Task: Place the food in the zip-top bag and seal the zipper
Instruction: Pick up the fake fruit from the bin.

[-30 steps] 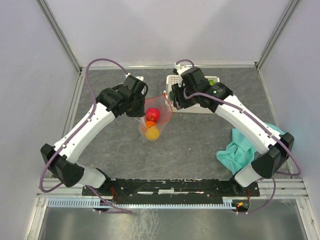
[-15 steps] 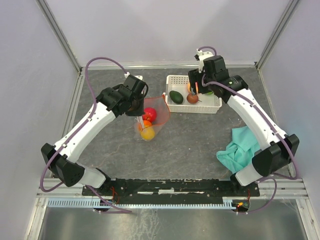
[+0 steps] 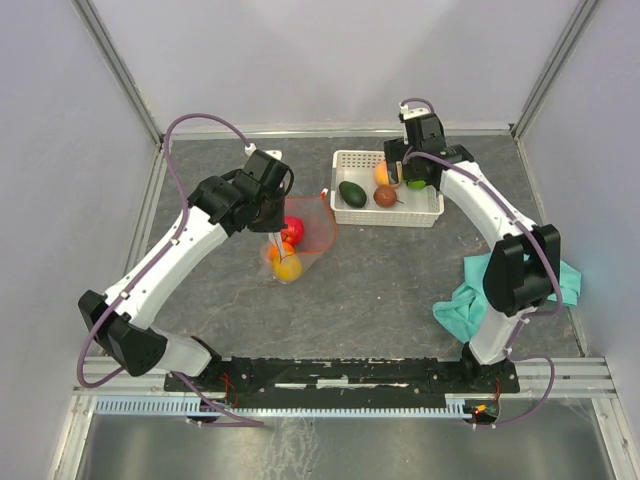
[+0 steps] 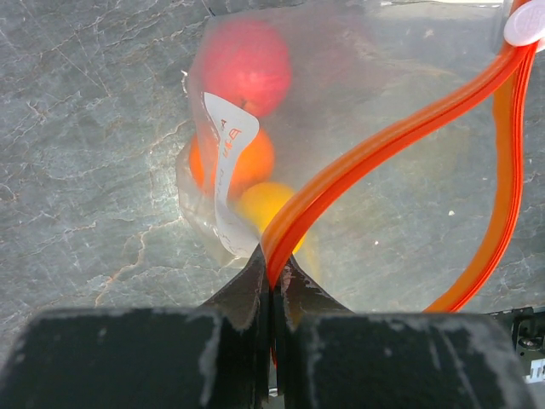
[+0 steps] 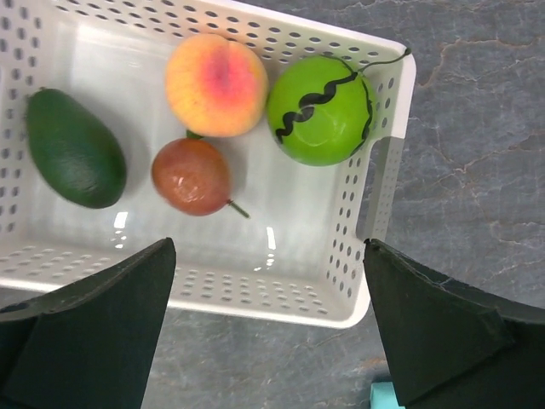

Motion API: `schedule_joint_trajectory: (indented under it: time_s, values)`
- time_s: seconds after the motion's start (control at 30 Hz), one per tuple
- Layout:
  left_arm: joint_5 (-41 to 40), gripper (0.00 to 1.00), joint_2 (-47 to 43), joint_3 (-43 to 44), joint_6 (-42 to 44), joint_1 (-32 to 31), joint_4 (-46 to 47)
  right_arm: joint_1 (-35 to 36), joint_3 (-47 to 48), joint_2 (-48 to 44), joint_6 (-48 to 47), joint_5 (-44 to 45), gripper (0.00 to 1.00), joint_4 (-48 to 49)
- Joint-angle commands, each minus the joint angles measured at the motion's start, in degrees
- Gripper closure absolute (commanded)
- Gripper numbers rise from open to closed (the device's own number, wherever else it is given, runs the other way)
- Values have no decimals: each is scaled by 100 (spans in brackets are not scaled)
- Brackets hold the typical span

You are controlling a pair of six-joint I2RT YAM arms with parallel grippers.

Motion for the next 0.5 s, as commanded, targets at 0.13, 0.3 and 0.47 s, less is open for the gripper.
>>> schedule_joint_trajectory:
  time_s: [0.13,0.3,0.47]
  values:
    - [-289,97,-181,105,43,16,189,-242,447,670,-286,464,1,815]
    - [-281,97,-203,101,8,28,220,-336,673,1200,-499,167,1,1071]
    - [-284,97,-188,78,-1,27,193,-548,936,1638,-855,-247,1,1153]
